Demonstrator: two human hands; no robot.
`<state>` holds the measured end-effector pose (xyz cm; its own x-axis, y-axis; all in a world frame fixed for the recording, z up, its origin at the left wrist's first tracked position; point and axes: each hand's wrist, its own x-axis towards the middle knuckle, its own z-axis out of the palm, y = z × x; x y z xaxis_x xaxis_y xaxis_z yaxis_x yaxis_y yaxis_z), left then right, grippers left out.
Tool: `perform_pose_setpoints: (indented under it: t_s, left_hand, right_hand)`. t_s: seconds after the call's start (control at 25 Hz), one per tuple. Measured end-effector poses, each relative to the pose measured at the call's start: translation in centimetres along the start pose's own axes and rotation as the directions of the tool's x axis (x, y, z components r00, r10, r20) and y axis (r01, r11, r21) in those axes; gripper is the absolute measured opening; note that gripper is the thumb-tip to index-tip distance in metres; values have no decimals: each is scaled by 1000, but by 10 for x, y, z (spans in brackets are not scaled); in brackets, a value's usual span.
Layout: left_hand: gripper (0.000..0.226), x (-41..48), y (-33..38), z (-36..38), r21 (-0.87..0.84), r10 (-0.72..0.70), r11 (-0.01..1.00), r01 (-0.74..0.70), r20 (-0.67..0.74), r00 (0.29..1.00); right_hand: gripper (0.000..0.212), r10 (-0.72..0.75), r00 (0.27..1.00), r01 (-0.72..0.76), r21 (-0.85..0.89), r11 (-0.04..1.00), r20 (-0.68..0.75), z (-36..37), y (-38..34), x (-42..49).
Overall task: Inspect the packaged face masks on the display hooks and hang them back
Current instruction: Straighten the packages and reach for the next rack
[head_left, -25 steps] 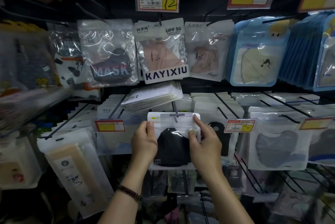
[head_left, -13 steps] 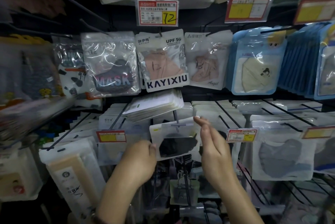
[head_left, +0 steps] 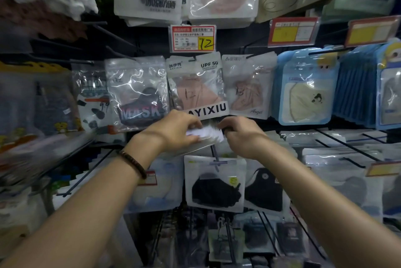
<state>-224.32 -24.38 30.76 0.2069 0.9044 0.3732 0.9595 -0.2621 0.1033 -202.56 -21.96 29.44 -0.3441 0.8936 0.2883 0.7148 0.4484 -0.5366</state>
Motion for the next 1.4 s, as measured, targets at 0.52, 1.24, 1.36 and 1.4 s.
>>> perform_pose_setpoints:
  t_s: [0.52, 1.24, 1.36, 1.4]
  left_hand:
    - [40, 9, -8, 7, -17, -7, 1000, 8, 87, 996]
    - [22, -56, 5, 10, 18, 84, 993, -120, -812, 577]
    - [18, -74, 16, -3, 21, 96, 987, -161, -875, 475]
    - [16, -79, 21, -7, 19, 96, 985, -174, -893, 440]
  right_hand:
    - [44, 4, 999, -4, -9, 1000, 32, 14, 6, 7]
    - [61, 38, 978, 32, 329, 944, -205, -6, -7, 8]
    - [48, -34, 954, 183, 486, 855, -299, -4, -13, -2]
    - [35, -86, 934, 267, 518, 813, -347, -5, -15, -7]
